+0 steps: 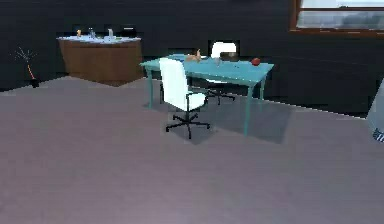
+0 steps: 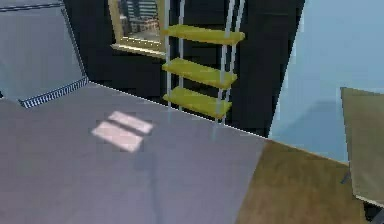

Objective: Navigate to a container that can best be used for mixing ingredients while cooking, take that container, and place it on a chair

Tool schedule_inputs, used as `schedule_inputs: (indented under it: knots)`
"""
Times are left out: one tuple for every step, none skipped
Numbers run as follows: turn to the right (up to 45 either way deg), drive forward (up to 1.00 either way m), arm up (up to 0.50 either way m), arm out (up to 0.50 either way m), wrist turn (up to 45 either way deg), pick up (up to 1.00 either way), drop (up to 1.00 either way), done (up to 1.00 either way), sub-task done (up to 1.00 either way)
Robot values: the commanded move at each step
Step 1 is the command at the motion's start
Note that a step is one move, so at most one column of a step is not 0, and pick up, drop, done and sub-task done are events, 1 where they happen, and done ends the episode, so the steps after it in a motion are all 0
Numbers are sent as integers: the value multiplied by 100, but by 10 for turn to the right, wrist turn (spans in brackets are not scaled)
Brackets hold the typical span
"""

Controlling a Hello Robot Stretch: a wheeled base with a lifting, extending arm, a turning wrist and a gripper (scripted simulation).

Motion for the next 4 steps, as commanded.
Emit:
schedule_inputs:
  knots:
    - [450, 0, 0, 0, 0, 0, 0, 0, 0]
    - [450, 0, 0, 0, 0, 0, 0, 0, 0]
    - [330, 0, 0, 0, 0, 0, 0, 0, 0]
    - [0, 35, 0, 0, 0, 0, 0, 0, 0]
